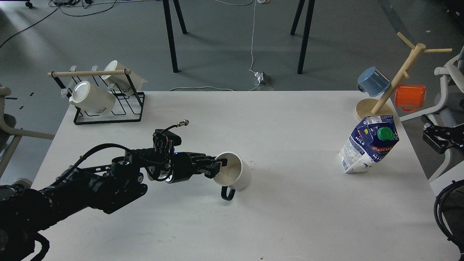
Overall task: Place cup and milk with both arms
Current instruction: 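Carry the white mug toward the table center and lower it, then release the mug and withdraw the left gripper toward the rack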
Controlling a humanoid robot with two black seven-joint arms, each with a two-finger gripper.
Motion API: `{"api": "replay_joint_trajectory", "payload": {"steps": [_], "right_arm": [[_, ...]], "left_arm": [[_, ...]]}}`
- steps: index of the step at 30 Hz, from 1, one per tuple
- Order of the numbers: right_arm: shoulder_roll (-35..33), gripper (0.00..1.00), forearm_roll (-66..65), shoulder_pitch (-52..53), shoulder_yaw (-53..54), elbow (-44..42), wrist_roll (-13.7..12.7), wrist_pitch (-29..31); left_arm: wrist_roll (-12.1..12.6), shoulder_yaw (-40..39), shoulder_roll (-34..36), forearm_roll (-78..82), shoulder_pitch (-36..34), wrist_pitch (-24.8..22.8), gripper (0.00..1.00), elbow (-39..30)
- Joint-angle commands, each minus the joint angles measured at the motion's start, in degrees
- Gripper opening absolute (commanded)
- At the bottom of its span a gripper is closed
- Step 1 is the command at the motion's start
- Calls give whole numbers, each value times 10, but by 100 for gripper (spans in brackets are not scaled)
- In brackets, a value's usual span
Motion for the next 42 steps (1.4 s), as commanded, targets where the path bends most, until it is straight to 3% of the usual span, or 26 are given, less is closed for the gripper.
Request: {"api": "replay_joint_trajectory", "payload": {"steps": [1,12,20,25,28,35,42], "right_arm": [[0,98,0,-1,-1,0,0,0],[4,98,1,-4,-1,0,0,0],[1,98,3,-45,1,4,0,0],[2,98,9,-115,2,6,0,0],[9,99,14,-148,0,17,0,0],[76,99,7,-172,-24,54,0,0],[100,99,7,-153,-47,57,0,0]], "left_arm": [[0,-1,3,-3,0,-1,35,-12],[0,-11,37,-105,-8,-9,71,-60],[0,-105,45,-210,-2,-10,82,-73],[0,-191,92,-357,27,-12,87,-103],[0,-250,130,-427,67,-47,93,-128],[0,-444,170,-537,156,-235,99,-144],[0,-488,189,-547,196,-246,99,-144]]}}
